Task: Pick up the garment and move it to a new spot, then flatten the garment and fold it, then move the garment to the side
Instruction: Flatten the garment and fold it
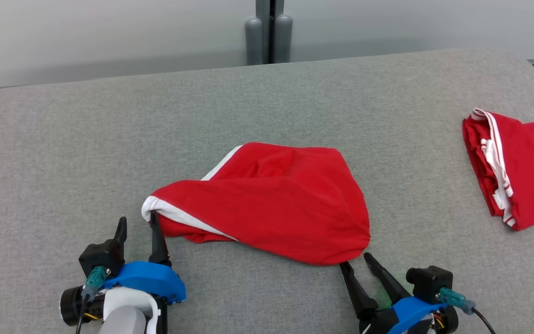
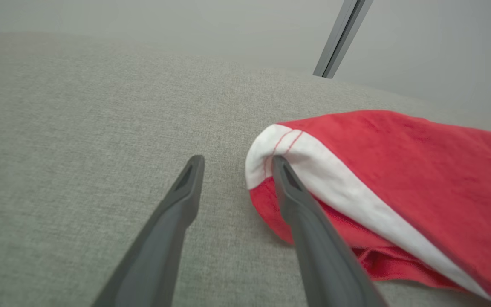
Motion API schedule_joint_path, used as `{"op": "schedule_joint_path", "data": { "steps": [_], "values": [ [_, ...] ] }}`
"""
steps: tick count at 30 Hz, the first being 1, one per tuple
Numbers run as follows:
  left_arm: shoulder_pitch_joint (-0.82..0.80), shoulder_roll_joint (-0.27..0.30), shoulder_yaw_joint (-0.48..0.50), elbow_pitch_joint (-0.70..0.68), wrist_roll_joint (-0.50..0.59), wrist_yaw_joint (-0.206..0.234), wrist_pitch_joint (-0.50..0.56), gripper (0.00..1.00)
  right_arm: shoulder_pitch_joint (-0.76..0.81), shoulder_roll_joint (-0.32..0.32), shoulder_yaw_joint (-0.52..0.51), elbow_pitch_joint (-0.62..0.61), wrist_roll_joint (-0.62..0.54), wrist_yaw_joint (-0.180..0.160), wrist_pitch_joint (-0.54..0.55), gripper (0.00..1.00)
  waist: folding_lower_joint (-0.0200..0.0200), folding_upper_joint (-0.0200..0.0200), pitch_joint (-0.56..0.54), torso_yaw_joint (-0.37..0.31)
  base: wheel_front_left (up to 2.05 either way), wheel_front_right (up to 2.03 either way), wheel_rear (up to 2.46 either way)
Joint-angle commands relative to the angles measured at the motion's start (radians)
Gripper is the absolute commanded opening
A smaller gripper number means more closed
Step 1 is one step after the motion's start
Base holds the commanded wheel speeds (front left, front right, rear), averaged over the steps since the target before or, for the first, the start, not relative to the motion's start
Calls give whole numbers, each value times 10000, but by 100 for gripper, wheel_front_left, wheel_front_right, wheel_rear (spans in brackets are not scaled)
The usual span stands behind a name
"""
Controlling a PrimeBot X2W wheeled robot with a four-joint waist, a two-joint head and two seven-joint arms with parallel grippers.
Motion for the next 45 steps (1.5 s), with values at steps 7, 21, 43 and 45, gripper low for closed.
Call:
{"op": "schedule_joint_path", "data": {
  "steps": [7, 21, 43, 45],
  "values": [
    [238, -1, -380, -462, -62, 51, 0, 100, -284, -167, -181, 91, -68, 4, 7, 100, -1, 1, 100, 379, 0, 0, 0],
    [853, -5, -844, -922, -235, -51, 0, 100, -498, -132, -1379, -1002, -1258, 4, 4, 0, -1, 1, -406, 525, 0, 0, 0],
    [140, -5, -2576, -1367, -769, 248, 0, 100, -5174, -1512, -2244, 4578, -3794, 4, 194, 100, -1, 1, 878, 2435, 0, 0, 0],
    [248, -5, -2489, -1417, -749, 286, 0, 100, -5044, -1434, -2354, 4699, -3834, 4, 57, 100, -1, 1, 772, 2330, 0, 0, 0]
  ]
}}
